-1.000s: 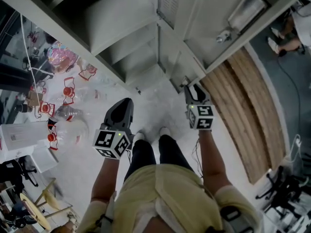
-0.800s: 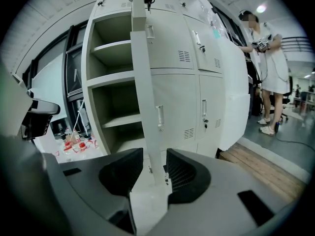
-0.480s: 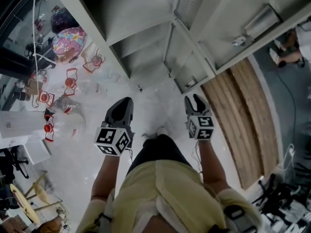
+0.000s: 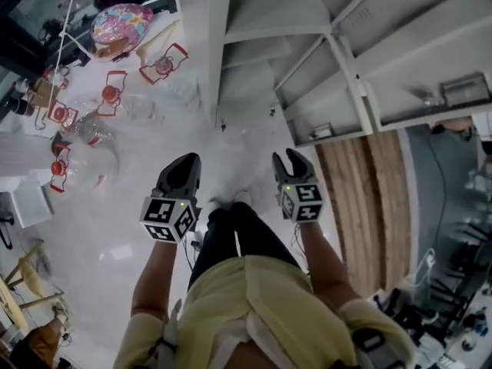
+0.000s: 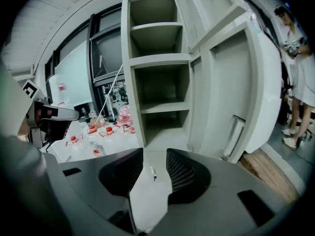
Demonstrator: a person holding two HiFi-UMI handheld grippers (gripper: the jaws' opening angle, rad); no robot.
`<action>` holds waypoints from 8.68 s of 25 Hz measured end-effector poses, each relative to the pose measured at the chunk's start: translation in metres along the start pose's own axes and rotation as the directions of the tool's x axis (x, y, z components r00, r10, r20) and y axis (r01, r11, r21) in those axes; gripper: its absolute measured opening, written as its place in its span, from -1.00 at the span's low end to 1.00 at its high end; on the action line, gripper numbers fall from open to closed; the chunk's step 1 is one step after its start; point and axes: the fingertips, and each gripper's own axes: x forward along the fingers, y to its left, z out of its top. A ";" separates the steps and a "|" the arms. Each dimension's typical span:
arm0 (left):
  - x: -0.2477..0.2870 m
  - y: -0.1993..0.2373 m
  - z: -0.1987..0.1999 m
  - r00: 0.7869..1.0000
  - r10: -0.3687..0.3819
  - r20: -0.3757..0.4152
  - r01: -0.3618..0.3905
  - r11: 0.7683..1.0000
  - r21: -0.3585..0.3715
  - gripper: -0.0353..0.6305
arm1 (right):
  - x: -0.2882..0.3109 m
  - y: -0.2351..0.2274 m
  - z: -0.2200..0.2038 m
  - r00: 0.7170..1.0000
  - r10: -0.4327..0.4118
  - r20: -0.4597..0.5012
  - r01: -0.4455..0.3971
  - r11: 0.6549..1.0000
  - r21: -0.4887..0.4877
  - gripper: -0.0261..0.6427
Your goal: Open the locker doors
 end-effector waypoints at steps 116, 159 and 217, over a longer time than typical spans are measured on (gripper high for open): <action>0.148 0.121 -0.274 0.965 0.219 -0.145 -0.228 0.972 -0.051 -0.88 | 0.295 -0.023 -0.322 0.915 0.017 -0.403 -0.061 0.994 -0.096 -0.55; 0.176 0.004 -0.215 0.982 0.088 -0.165 -0.084 0.996 0.029 -0.88 | 0.155 -0.139 -0.291 0.913 -0.198 -0.358 0.248 0.964 0.100 -0.56; 0.029 -0.086 0.014 1.000 -0.015 -0.007 0.016 0.998 0.057 -0.88 | -0.067 -0.031 0.023 0.991 -0.075 0.112 0.055 0.984 0.167 -0.91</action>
